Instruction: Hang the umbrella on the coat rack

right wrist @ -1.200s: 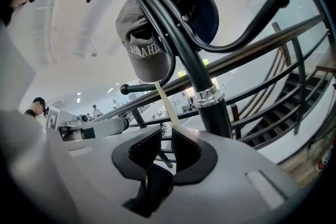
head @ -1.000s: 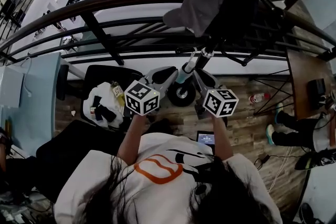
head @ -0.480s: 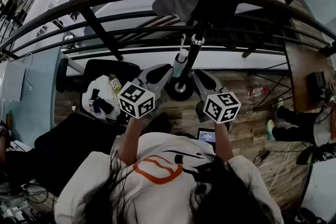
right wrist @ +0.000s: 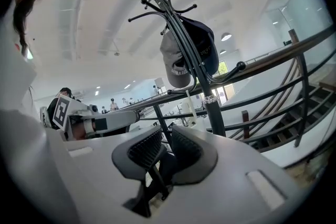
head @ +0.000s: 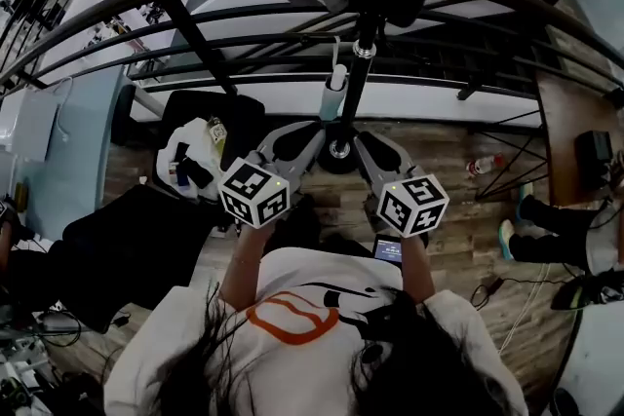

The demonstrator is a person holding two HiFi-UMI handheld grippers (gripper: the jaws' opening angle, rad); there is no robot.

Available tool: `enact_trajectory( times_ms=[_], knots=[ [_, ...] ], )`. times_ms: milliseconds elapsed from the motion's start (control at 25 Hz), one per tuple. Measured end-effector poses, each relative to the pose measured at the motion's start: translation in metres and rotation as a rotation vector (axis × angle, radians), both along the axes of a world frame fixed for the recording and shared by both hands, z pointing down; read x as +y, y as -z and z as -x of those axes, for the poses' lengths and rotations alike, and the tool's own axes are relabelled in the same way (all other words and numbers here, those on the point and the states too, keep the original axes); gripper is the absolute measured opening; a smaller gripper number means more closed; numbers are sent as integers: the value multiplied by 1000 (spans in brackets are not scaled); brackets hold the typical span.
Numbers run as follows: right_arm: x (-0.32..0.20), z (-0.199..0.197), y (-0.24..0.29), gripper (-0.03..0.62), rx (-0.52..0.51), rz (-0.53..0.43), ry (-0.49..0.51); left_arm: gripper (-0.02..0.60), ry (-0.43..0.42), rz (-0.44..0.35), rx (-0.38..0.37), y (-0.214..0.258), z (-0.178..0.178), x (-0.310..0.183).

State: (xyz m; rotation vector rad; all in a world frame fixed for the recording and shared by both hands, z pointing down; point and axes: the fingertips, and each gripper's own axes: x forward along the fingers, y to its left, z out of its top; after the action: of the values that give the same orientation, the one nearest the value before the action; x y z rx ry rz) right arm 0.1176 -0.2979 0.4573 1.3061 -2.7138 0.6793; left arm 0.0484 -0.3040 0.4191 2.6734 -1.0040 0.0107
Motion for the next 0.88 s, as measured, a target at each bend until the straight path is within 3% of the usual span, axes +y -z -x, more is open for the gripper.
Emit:
enact_trajectory(
  times_ms=[400, 880],
  knots=[
    [65, 0, -12, 69, 16, -5, 62, 23, 37, 22, -17, -13, -10, 66],
    [82, 24, -4, 69, -8, -21, 83, 23, 43, 23, -50, -10, 7, 97]
  ],
)
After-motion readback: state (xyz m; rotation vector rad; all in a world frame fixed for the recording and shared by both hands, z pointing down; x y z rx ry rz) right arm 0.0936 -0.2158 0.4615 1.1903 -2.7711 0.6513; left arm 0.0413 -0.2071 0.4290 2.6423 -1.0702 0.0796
